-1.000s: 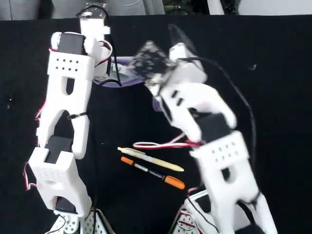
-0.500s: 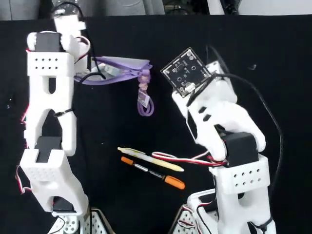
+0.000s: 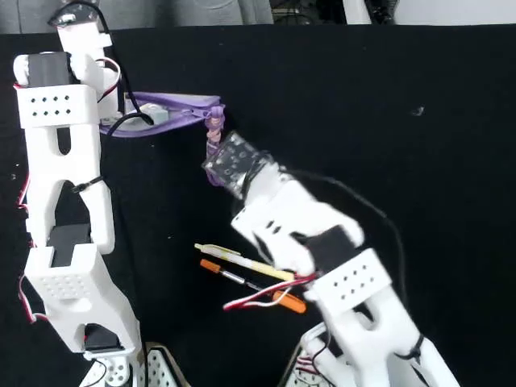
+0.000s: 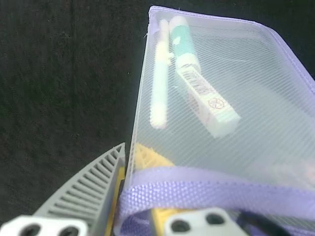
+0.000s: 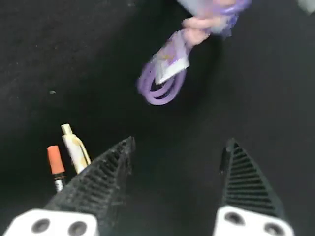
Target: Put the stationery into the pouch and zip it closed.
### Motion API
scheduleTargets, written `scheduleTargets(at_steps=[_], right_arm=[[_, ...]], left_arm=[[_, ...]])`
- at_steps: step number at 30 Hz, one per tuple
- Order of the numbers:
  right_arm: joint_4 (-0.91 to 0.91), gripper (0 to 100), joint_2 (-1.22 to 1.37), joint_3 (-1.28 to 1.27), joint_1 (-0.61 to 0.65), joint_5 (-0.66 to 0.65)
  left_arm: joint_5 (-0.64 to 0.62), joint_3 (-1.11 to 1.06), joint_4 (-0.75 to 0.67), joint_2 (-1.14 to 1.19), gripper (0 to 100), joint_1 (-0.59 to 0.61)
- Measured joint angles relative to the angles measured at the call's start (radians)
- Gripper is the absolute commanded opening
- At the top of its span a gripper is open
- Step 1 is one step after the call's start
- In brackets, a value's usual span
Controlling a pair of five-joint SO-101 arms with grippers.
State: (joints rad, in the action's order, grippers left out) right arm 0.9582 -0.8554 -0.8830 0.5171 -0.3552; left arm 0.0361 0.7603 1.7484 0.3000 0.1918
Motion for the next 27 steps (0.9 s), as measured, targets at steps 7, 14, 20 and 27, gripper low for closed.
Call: scheduleTargets(at_steps=[7,14,20,27], right_arm=[[-0.117,26.9,0.014,-0.14,0.048,0.14],[-0.14,26.9,0.273,-0.092,0.106,0.16],[-0.14,26.9,0.569,0.044,0.164,0.16],[-0.043,26.9,0.733,0.187,0.166,0.16]], left_arm=[[0.034,0.0,0.0,0.0,3,0.0],[0.086,0.0,0.0,0.0,3,0.002],[0.143,-0.011,0.0,0.0,3,0.017],[0.181,-0.052,0.0,-0.002,3,0.04]])
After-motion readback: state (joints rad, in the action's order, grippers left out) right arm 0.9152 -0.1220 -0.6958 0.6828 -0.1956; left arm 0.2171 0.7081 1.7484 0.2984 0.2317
